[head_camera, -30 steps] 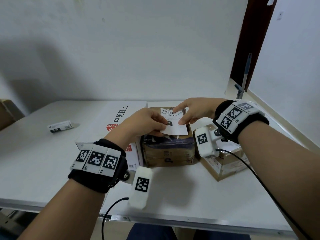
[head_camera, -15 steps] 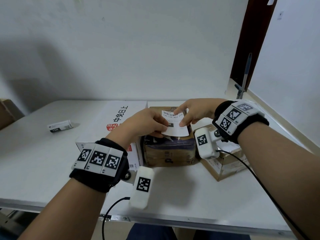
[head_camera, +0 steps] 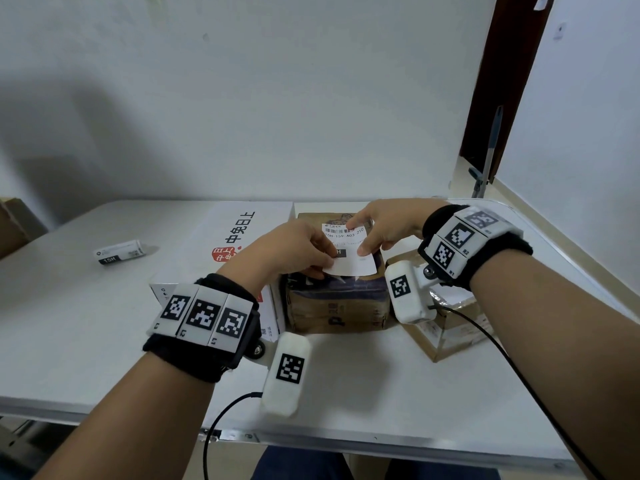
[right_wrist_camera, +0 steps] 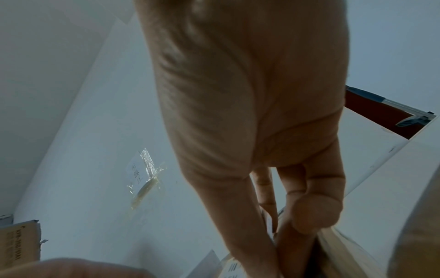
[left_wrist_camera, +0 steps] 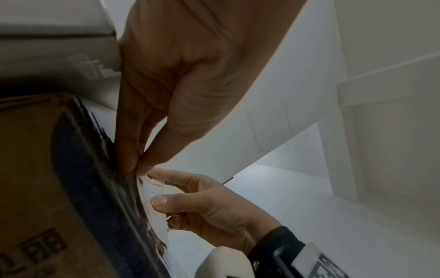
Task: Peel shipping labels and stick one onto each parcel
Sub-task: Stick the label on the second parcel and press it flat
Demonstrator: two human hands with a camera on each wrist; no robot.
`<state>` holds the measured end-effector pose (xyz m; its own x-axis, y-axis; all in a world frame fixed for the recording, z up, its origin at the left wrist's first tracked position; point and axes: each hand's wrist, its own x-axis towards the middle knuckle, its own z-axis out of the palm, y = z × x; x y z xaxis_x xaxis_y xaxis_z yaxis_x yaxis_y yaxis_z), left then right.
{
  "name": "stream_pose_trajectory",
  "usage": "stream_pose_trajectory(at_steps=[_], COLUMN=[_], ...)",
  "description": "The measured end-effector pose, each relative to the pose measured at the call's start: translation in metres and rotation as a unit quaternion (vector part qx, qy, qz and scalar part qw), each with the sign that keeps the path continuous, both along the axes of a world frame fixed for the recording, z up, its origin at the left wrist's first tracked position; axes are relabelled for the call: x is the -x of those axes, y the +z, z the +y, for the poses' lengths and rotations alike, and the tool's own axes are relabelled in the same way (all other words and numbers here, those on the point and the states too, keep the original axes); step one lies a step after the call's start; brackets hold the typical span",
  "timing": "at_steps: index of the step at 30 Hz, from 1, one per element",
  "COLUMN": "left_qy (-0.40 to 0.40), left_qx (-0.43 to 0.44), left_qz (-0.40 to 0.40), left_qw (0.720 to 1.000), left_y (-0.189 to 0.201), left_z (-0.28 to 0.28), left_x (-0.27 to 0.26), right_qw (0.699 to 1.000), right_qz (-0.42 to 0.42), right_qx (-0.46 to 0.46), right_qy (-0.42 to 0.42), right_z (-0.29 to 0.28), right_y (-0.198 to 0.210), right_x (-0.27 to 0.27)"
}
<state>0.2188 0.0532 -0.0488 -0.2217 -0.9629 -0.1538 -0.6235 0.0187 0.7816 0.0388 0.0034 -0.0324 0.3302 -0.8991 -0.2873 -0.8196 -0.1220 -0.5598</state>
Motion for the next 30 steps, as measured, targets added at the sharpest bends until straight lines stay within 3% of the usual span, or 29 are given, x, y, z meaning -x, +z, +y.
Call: stream_pose_trajectory(at_steps=[9, 13, 17, 23, 26, 30], left_qy=[-0.015, -0.026, -0.039, -0.060, -0.039, -0.029], left_qx=[0.000, 0.044, 0.165, 0.192, 0.175, 0.169], left_qz=[-0.035, -0.126, -0.265, -0.307, -0.270, -0.224], left_qw=[0.999, 0.991, 0.949, 0.930, 0.946, 0.959], left_y=[0.003, 0.005, 0.007, -0.015, -0.024, -0.035], left_z=[-0.001, 0.000, -0.002, -0.010, -0.009, -0.003], left_x=[0.001, 0.003, 0.011, 0.023, 0.023, 0.023], right_qw=[1.000, 0.999, 0.999, 0.996, 0.987, 0.986], right_qz=[-0.002, 0.002, -0.006, -0.009, -0.009, 0.030], right_qx=[-0.012, -0.006, 0.002, 0.048, 0.081, 0.104], right_qy=[-0.026, -0.040, -0.050, -0.071, -0.135, -0.127], right_z=[0.000, 0.003, 0.006, 0.014, 0.025, 0.039], right_y=[-0.001, -0.002, -0.004, -0.008, -0.019, -0.030], right_x=[0.000, 0.001, 0.000, 0.003, 0.006, 0.010])
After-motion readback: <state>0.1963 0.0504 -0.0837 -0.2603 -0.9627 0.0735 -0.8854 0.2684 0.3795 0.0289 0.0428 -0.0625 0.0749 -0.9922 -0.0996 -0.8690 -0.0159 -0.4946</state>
